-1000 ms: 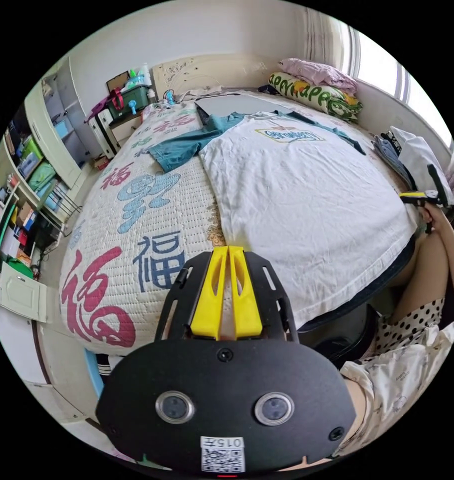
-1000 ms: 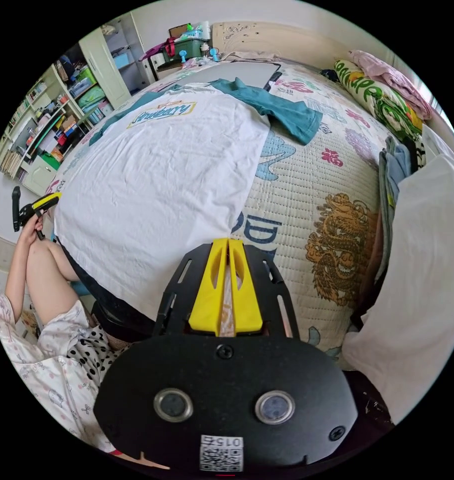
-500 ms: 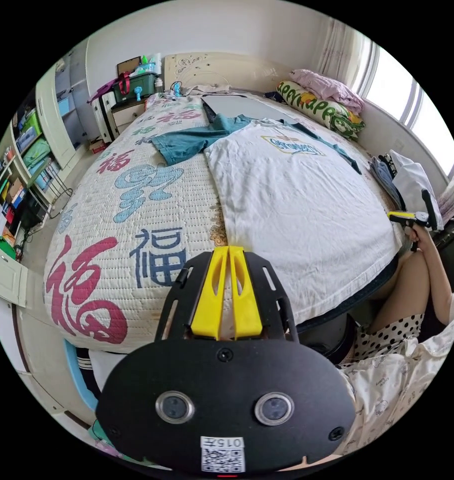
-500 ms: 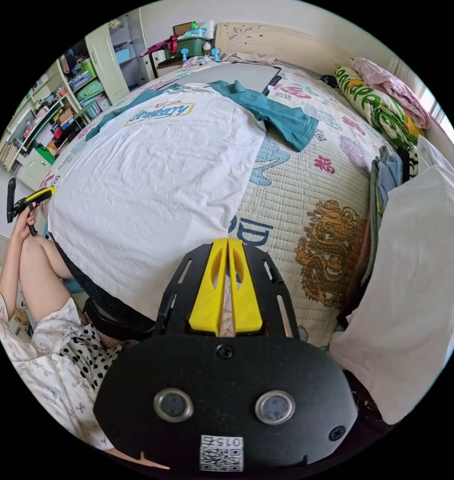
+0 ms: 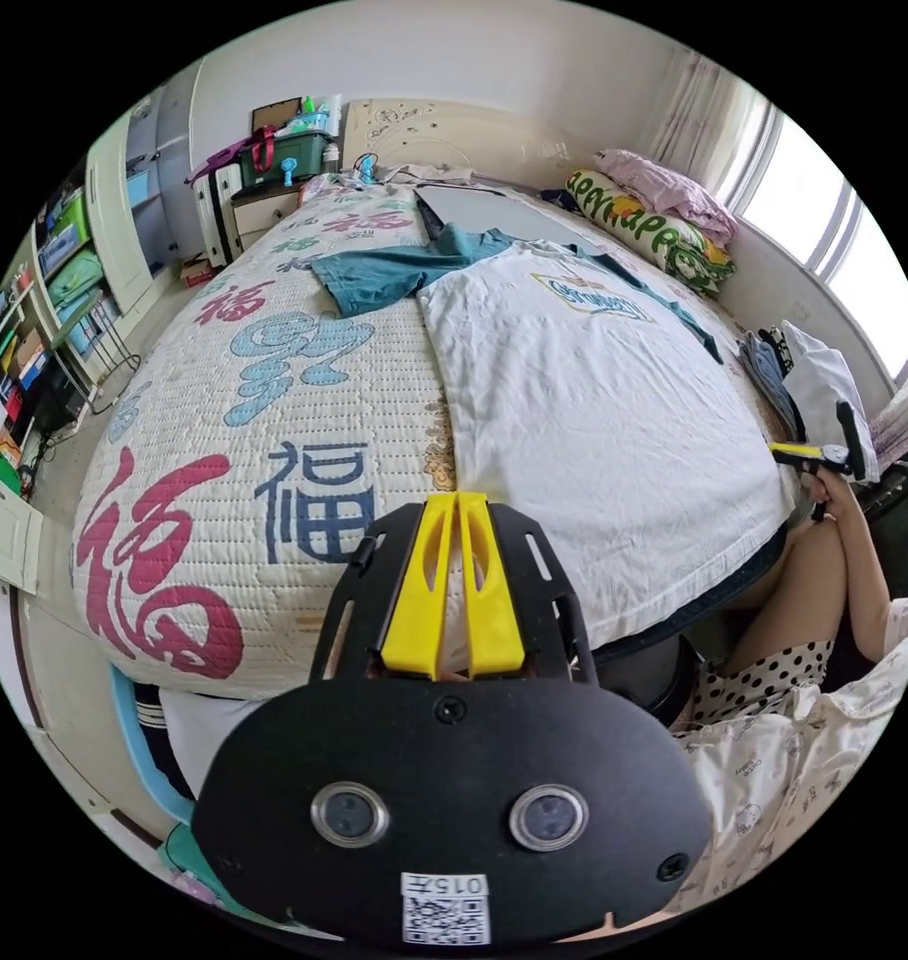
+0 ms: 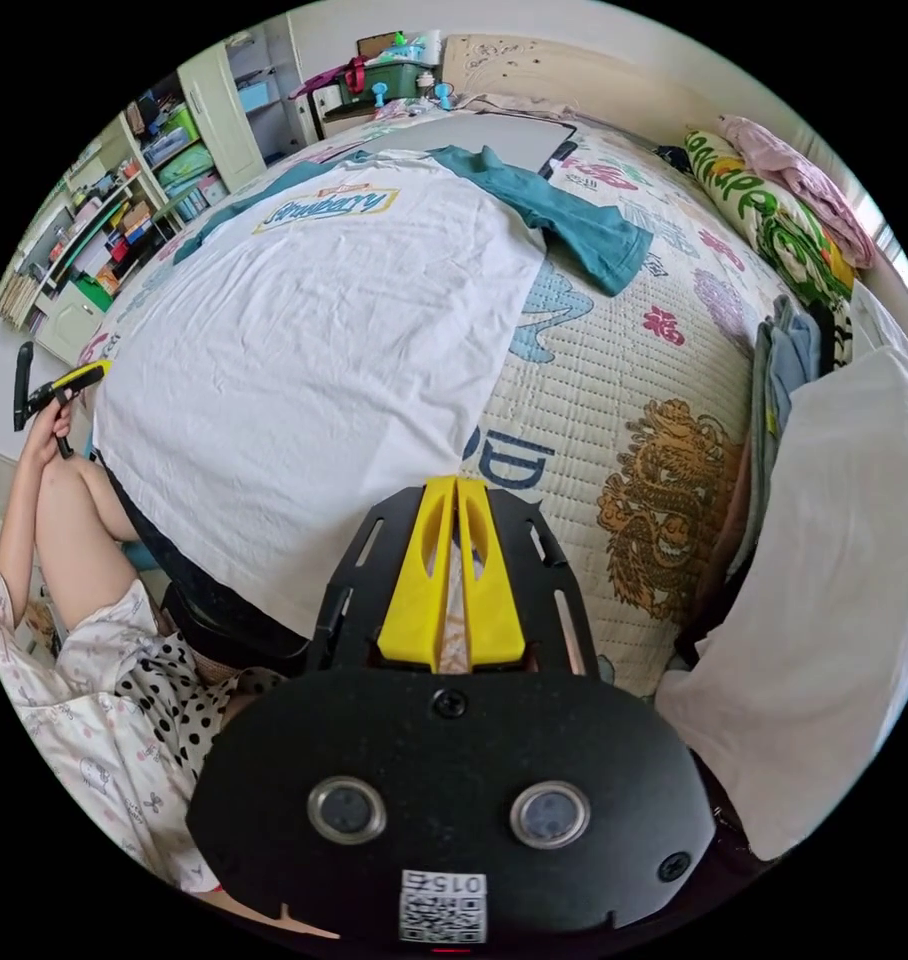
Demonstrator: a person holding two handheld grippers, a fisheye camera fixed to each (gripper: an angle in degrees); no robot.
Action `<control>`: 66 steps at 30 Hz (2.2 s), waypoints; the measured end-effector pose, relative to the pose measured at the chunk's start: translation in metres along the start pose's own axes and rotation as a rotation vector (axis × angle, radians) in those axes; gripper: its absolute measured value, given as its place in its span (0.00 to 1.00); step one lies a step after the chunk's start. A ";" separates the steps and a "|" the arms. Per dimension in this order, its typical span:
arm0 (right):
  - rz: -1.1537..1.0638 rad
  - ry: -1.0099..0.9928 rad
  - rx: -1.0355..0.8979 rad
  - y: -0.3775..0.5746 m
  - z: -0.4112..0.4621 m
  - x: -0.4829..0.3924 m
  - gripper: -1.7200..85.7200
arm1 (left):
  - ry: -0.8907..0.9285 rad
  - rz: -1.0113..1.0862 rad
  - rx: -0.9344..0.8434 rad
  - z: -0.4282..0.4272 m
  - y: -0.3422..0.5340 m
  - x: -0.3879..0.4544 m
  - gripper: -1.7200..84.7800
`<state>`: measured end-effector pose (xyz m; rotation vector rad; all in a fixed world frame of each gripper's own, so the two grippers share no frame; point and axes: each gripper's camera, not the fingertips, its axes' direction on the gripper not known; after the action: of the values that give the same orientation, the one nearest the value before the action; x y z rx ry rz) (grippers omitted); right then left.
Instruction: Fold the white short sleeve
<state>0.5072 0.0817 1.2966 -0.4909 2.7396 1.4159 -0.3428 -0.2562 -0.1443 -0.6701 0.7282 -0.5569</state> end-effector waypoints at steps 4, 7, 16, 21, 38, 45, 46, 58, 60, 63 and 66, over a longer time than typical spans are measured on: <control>-0.067 0.119 -0.025 0.000 0.025 -0.026 0.01 | -0.123 0.111 -0.003 -0.004 -0.005 0.033 0.01; -0.057 0.104 -0.034 0.000 0.037 -0.022 0.01 | -0.164 0.129 -0.013 -0.004 -0.006 0.043 0.01; -0.096 0.094 -0.055 -0.001 0.054 -0.017 0.02 | -0.071 0.069 -0.041 -0.002 -0.009 0.017 0.01; -0.087 0.109 -0.051 -0.005 0.047 -0.020 0.01 | -0.109 0.087 -0.005 0.001 0.005 0.022 0.01; -0.049 -0.025 0.026 -0.011 -0.066 0.010 0.01 | -0.090 0.201 -0.004 0.027 0.056 -0.009 0.02; -0.060 0.012 0.008 -0.029 -0.122 0.005 0.03 | -0.008 0.120 -0.017 0.069 0.084 -0.068 0.03; -0.055 0.009 0.009 -0.031 -0.128 0.006 0.03 | 0.018 0.096 -0.019 0.075 0.087 -0.079 0.03; 0.226 -0.404 0.208 -0.037 -0.277 0.106 0.13 | 0.262 -0.006 -0.059 0.157 0.098 -0.165 0.15; 0.161 -0.457 0.149 -0.060 -0.282 0.082 0.13 | 0.228 0.013 -0.046 0.163 0.099 -0.162 0.15; 0.111 -0.466 0.035 -0.084 -0.282 0.054 0.13 | 0.243 -0.017 -0.054 0.179 0.105 -0.173 0.14; 0.107 -0.436 0.030 -0.096 -0.301 0.042 0.10 | 0.239 0.003 -0.060 0.192 0.109 -0.177 0.10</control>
<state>0.5325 -0.2224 1.3908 -0.0242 2.4574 1.3116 -0.2847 0.0014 -0.0417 -0.6640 0.9727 -0.6206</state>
